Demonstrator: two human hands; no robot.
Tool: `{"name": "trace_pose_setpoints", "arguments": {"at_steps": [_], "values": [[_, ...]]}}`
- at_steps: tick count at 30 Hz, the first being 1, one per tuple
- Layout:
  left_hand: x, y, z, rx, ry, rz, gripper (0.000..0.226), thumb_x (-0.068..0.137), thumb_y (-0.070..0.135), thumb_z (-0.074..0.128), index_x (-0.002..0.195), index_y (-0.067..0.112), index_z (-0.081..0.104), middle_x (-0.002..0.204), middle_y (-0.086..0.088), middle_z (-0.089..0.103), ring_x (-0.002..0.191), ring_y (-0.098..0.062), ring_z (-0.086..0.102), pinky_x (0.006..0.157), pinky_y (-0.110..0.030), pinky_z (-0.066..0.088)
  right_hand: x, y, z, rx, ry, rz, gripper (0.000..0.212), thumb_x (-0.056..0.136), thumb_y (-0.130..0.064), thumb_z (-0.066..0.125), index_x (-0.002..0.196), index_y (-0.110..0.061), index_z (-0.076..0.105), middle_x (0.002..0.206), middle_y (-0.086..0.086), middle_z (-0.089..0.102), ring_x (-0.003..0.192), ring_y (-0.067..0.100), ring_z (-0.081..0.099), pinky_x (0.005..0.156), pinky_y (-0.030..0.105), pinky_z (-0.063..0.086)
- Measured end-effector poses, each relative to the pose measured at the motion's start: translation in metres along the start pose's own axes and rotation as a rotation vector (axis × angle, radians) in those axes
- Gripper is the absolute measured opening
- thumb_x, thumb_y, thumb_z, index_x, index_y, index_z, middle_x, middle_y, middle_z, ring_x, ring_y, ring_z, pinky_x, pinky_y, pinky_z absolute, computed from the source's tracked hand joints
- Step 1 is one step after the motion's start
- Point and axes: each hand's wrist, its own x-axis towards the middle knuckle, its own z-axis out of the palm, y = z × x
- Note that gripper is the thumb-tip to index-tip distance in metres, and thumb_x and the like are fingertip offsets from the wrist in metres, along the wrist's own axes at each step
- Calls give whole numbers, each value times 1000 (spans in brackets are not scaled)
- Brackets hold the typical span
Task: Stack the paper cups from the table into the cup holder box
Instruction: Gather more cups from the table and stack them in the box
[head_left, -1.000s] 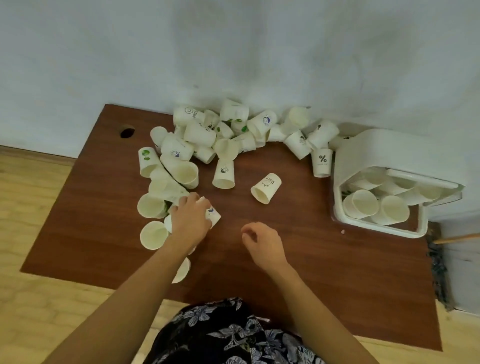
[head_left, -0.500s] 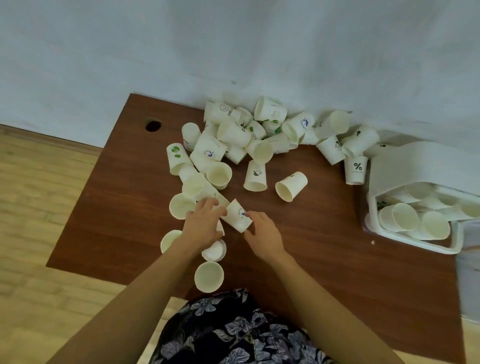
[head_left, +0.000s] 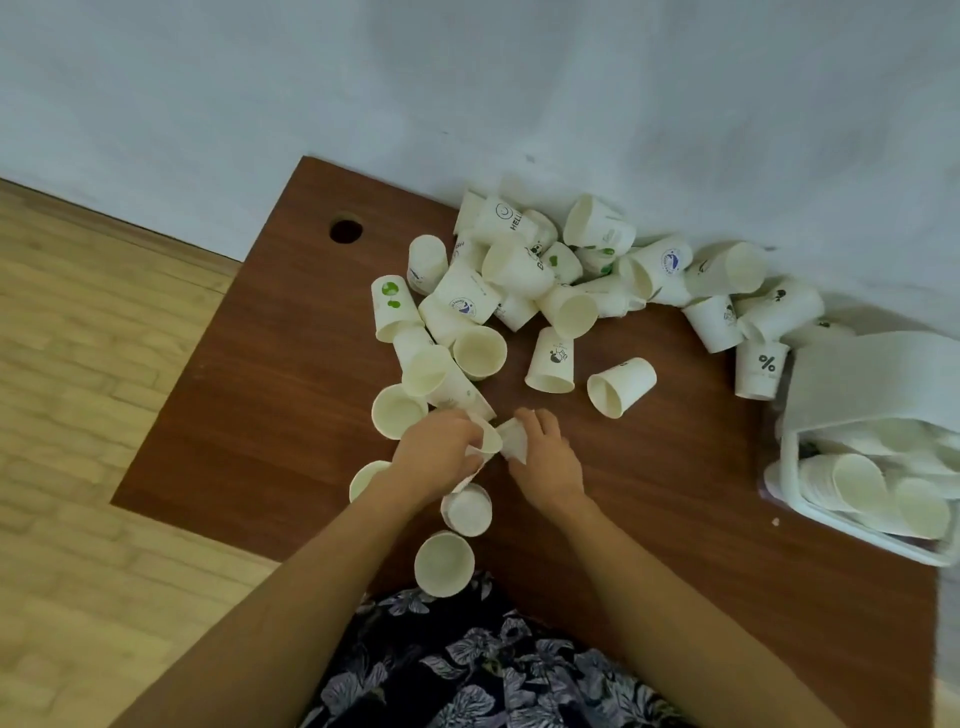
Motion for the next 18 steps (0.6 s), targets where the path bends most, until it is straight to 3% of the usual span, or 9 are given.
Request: {"name": "trace_pose_setpoints", "arguments": {"at_steps": [3, 6, 8, 11, 14, 18], "values": [[-1, 5, -4, -46, 52, 2, 21, 89, 38, 63, 101, 21, 69, 110, 5, 62, 102, -16, 53, 84, -33, 48, -8, 8, -4, 78, 61, 114, 57, 82, -22, 67, 132, -25, 39, 140, -2, 37, 109, 33, 57, 84, 42, 49], [-2, 16, -9, -19, 123, 52, 21, 89, 38, 63, 100, 22, 72, 119, 8, 59, 118, -19, 44, 94, -37, 42, -17, 18, -11, 132, 125, 200, 46, 86, -29, 66, 126, -18, 46, 137, -1, 42, 104, 28, 59, 83, 40, 49], [-4, 24, -11, 64, 188, 65, 20, 89, 39, 63, 99, 25, 74, 124, 9, 56, 126, -22, 36, 98, -39, 35, -27, 25, -15, 168, 199, 203, 30, 88, -34, 66, 111, -18, 55, 134, -3, 45, 96, 19, 60, 78, 35, 50], [-6, 41, -12, 45, 285, 89, 19, 89, 36, 63, 97, 23, 74, 117, 6, 60, 118, -21, 41, 93, -38, 37, -45, 38, -20, 201, 367, 153, 19, 87, -37, 69, 90, -21, 59, 134, -8, 42, 97, 12, 60, 74, 30, 52], [-6, 60, -11, -46, 327, 132, 17, 90, 28, 64, 96, 15, 72, 106, 1, 64, 102, -22, 48, 85, -40, 44, -64, 52, -31, 237, 528, 118, 15, 85, -33, 74, 88, -22, 64, 136, -13, 37, 103, 14, 61, 75, 30, 53], [-4, 90, -6, -136, 333, 154, 17, 93, 25, 60, 100, 13, 69, 102, 0, 61, 96, -19, 47, 81, -33, 44, -91, 71, -51, 288, 683, 146, 8, 86, -26, 74, 92, -22, 69, 148, -13, 31, 113, 10, 55, 85, 27, 49]]}}
